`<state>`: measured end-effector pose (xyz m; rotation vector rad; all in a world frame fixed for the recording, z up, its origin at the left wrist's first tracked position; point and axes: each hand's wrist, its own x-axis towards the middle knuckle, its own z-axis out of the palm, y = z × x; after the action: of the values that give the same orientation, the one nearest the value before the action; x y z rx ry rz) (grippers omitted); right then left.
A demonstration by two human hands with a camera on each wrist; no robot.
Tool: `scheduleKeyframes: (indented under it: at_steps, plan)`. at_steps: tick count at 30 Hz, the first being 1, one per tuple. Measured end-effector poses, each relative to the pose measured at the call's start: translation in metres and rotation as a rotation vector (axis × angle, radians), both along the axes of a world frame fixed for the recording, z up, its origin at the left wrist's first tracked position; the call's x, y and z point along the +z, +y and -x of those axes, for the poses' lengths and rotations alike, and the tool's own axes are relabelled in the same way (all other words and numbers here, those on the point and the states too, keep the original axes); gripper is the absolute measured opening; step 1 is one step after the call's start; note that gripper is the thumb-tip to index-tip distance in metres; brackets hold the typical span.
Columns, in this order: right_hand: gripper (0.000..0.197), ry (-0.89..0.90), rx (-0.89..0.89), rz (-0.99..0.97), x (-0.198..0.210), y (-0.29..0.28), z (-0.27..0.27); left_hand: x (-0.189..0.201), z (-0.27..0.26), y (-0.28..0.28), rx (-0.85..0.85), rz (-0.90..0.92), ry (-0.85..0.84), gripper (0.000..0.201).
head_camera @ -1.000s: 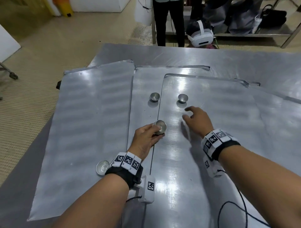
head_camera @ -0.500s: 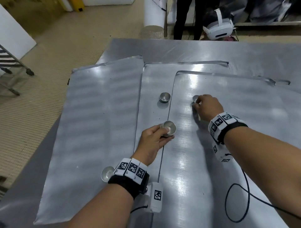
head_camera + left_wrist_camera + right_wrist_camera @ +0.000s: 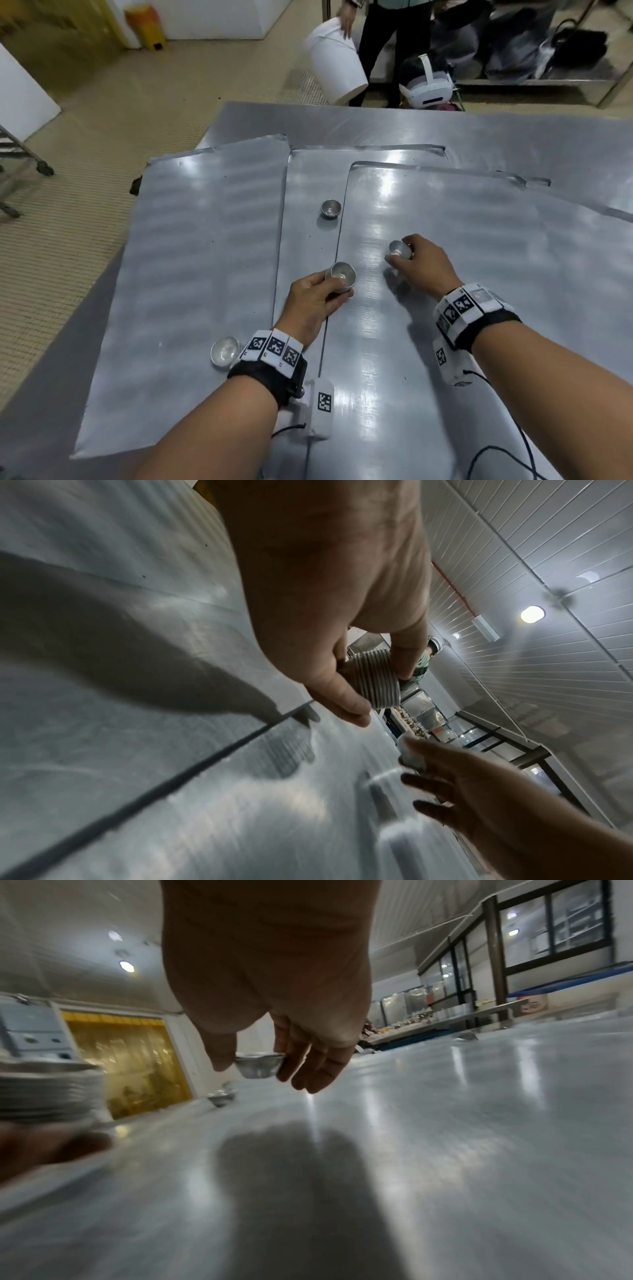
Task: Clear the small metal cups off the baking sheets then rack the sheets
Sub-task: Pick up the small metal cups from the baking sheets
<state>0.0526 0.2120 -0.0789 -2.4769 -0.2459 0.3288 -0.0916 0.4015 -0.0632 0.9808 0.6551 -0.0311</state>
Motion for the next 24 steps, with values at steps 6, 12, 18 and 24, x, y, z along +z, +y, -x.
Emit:
scheduleKeyframes:
  at_steps: [6,12,18,24]
  plan:
    - [0.051,-0.012,0.152,-0.295,0.042,0.014,0.066,0.005,0.011,-0.004,0.04,0.023,-0.01,0.019]
    - [0.054,0.0,0.295,-0.272,0.044,0.035,0.091,0.017,0.011,-0.005,0.092,0.093,-0.027,0.018]
    - [0.056,-0.048,0.305,-0.253,0.039,0.047,0.089,0.019,0.012,0.001,0.094,0.067,-0.036,0.018]
    - [0.061,-0.003,0.318,-0.239,0.034,0.051,0.082,0.01,0.011,0.011,0.096,0.011,-0.038,0.014]
